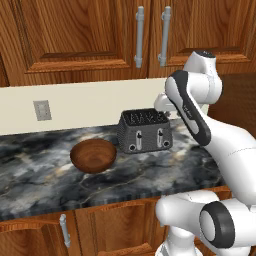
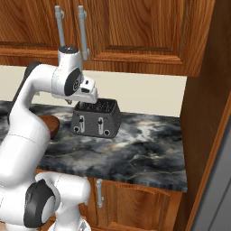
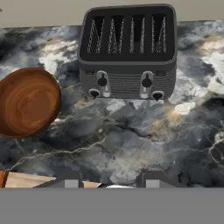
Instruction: Open the cabinet and setup a tea strainer by placing it in the bowl upright.
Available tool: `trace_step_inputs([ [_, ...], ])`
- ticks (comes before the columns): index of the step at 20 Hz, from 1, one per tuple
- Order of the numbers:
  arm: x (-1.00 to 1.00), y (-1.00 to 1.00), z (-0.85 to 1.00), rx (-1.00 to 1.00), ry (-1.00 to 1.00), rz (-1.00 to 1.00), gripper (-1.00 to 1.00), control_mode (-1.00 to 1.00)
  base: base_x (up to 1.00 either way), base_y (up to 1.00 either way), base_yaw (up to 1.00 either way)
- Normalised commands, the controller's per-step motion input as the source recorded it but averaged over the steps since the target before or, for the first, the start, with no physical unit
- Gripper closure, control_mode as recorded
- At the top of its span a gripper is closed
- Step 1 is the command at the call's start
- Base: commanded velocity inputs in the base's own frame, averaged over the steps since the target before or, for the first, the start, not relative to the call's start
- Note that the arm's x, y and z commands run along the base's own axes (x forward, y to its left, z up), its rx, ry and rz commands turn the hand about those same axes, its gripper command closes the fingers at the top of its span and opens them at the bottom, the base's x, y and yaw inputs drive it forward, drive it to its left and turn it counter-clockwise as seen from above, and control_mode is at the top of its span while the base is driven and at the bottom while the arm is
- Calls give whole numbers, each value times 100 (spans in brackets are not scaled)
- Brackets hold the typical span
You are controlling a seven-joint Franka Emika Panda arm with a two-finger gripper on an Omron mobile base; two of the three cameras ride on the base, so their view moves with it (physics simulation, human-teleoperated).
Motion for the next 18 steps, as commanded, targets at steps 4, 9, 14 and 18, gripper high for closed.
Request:
trace_step_inputs([
  [4, 0, 11, 9, -1, -2, 0, -100, -100, 0, 0, 0],
  [9, 0, 0, 69, -11, -23, 0, -100, -100, 0, 0, 0],
  [14, 0, 0, 99, -11, -38, 0, -100, -100, 0, 0, 0],
  [18, 0, 0, 87, -1, -34, -1, -100, -100, 0, 0, 0],
])
